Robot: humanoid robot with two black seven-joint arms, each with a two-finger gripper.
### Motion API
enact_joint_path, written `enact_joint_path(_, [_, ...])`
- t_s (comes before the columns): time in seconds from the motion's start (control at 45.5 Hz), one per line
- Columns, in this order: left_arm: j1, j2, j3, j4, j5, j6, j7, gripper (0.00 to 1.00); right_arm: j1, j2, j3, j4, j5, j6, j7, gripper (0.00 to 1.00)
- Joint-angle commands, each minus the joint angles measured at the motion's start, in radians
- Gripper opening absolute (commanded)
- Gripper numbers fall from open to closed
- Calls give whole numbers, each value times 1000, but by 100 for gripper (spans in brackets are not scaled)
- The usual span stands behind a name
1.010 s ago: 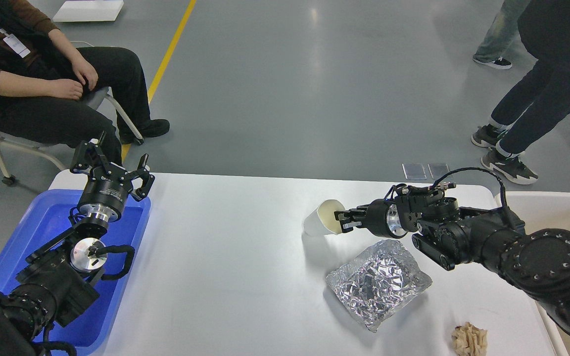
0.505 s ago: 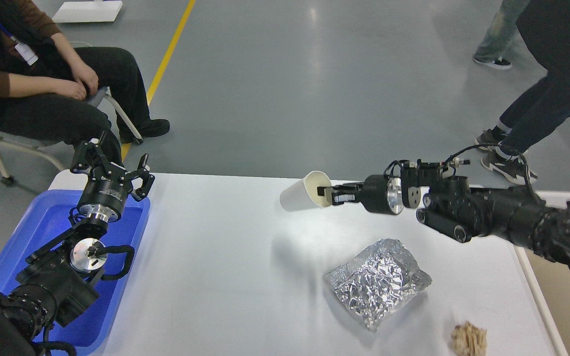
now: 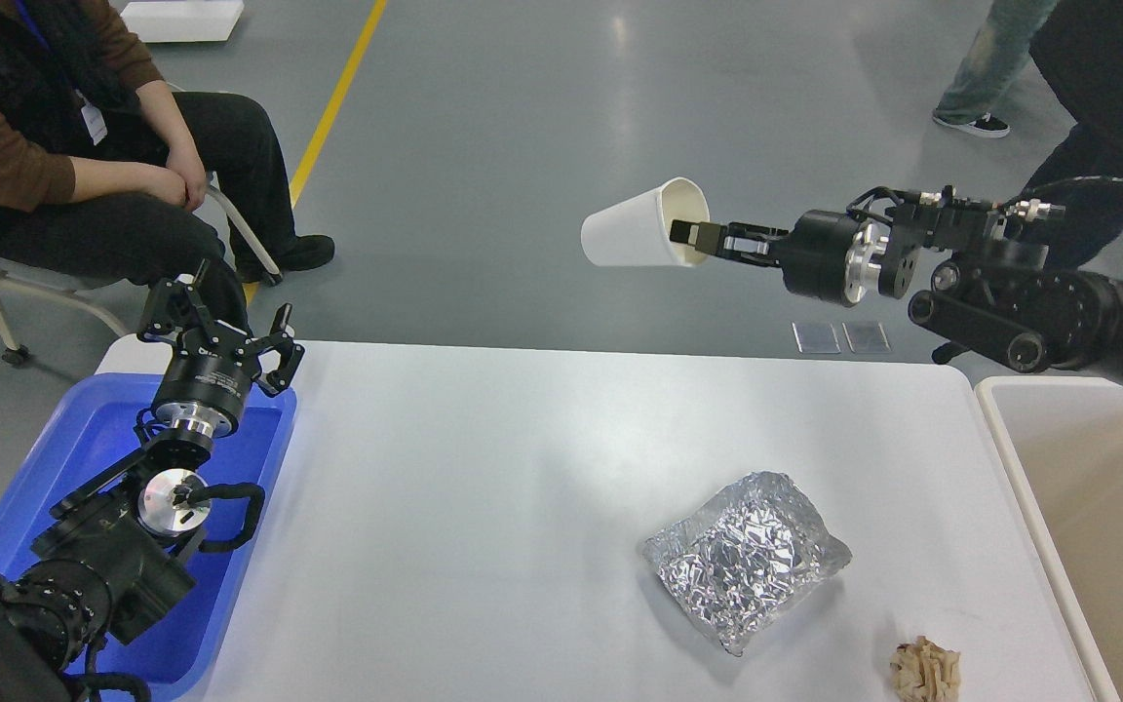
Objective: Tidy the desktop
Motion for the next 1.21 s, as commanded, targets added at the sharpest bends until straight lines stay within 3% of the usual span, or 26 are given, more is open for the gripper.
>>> enact_joint_path(0.0, [0,0,-1,0,0,0,-1,100,35,-63,33,-4,57,24,9,0])
enact_joint_path(0.22, [0,0,-1,0,0,0,-1,100,27,-138,30,-73,147,27,1,0])
enact_joint_path(0.483, [0,0,-1,0,0,0,-1,100,-74,-143,-2,-407,275,27,-38,0])
enact_joint_path(0.615, [0,0,-1,-1,0,0,-1,100,-153,-131,-6,-605,275,27,-124,0])
enact_joint_path(0.747, [0,0,-1,0,0,0,-1,100,-218,-114,1,-711,275,27,-184,0])
enact_joint_path(1.032, [0,0,-1,0,0,0,0,100,-331,-114,16,-820,351,13,-459,0])
enact_joint_path(1.186, [1,0,-1,0,0,0,-1,100,-404,-111,16,-880,374,-18,-555,0])
